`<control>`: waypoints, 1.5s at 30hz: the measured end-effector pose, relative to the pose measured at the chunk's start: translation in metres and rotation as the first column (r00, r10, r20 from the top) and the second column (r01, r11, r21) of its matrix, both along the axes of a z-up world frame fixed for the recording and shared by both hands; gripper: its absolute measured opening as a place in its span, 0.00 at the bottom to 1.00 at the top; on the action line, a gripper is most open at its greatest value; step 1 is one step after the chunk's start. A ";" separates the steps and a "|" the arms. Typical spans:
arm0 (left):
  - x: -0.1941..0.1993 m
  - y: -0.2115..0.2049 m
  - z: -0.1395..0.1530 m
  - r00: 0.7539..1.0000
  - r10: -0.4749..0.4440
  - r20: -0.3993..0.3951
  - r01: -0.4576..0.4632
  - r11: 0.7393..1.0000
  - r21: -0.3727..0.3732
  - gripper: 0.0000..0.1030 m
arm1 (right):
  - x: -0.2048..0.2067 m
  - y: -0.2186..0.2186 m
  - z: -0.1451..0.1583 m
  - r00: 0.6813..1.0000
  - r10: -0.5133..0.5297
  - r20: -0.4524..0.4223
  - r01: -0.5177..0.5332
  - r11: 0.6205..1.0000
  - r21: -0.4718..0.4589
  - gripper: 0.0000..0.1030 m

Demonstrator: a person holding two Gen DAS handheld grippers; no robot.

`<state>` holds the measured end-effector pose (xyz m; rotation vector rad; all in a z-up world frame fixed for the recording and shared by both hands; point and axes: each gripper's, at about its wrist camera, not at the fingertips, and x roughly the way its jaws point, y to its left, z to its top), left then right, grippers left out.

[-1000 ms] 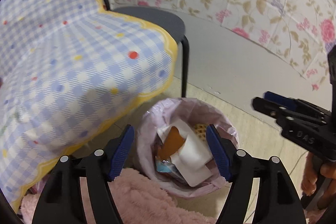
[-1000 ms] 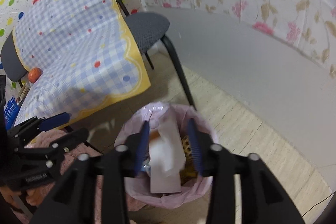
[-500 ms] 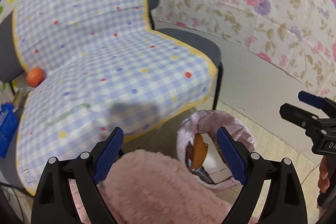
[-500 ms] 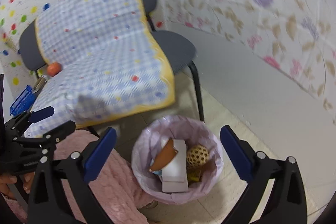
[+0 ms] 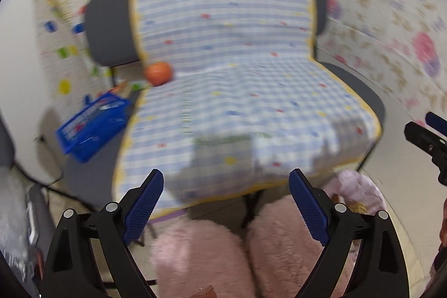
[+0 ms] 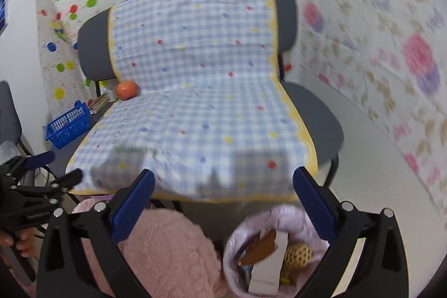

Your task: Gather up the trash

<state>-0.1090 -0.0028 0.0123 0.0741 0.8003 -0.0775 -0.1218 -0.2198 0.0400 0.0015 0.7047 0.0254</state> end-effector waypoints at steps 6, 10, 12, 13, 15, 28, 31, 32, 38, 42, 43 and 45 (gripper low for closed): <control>-0.002 0.044 0.015 0.990 0.140 0.004 -0.140 0.990 -0.006 0.88 | 0.025 0.018 0.015 0.998 0.065 0.025 -0.065 0.998 -0.003 0.94; -0.007 0.061 0.021 0.980 0.200 0.018 -0.200 0.980 0.003 0.88 | 0.038 0.029 0.015 0.994 0.105 0.027 -0.106 0.994 0.029 0.94; -0.006 0.068 0.021 0.973 0.232 0.013 -0.232 0.973 -0.007 0.88 | 0.039 0.034 0.013 0.992 0.127 0.026 -0.128 0.991 0.034 0.94; -0.004 0.070 0.020 0.970 0.242 0.006 -0.242 0.970 -0.017 0.88 | 0.038 0.037 0.011 0.990 0.143 0.021 -0.143 0.989 0.028 0.94; -0.003 0.071 0.017 0.971 0.241 0.000 -0.241 0.970 -0.024 0.88 | 0.036 0.041 0.007 0.988 0.152 0.013 -0.152 0.988 0.005 0.94; -0.003 0.069 -0.001 0.973 0.231 -0.029 -0.231 0.973 0.020 0.88 | 0.027 0.048 -0.001 0.991 0.131 -0.028 -0.132 0.990 -0.050 0.94; -0.004 0.066 0.001 0.974 0.225 -0.020 -0.225 0.974 0.012 0.88 | 0.020 0.047 0.005 0.993 0.115 -0.014 -0.115 0.992 -0.045 0.94; -0.005 0.064 0.002 0.976 0.216 -0.013 -0.216 0.976 0.011 0.88 | 0.018 0.046 0.007 0.994 0.111 -0.009 -0.111 0.993 -0.049 0.94; -0.007 0.047 0.008 0.988 0.153 0.019 -0.154 0.987 0.046 0.88 | 0.008 0.041 0.013 0.998 0.060 0.011 -0.059 0.995 -0.079 0.94; -0.005 0.039 0.007 0.991 0.135 0.018 -0.136 0.989 0.056 0.88 | 0.004 0.031 0.014 1.000 0.026 0.006 -0.026 0.997 -0.076 0.94; -0.004 0.039 0.006 0.991 0.134 0.015 -0.134 0.989 0.057 0.88 | 0.003 0.029 0.014 1.000 0.021 0.006 -0.020 0.997 -0.073 0.94; -0.003 0.038 0.004 0.991 0.136 0.011 -0.137 0.989 0.065 0.88 | 0.002 0.026 0.014 1.000 0.012 0.004 -0.012 0.998 -0.067 0.94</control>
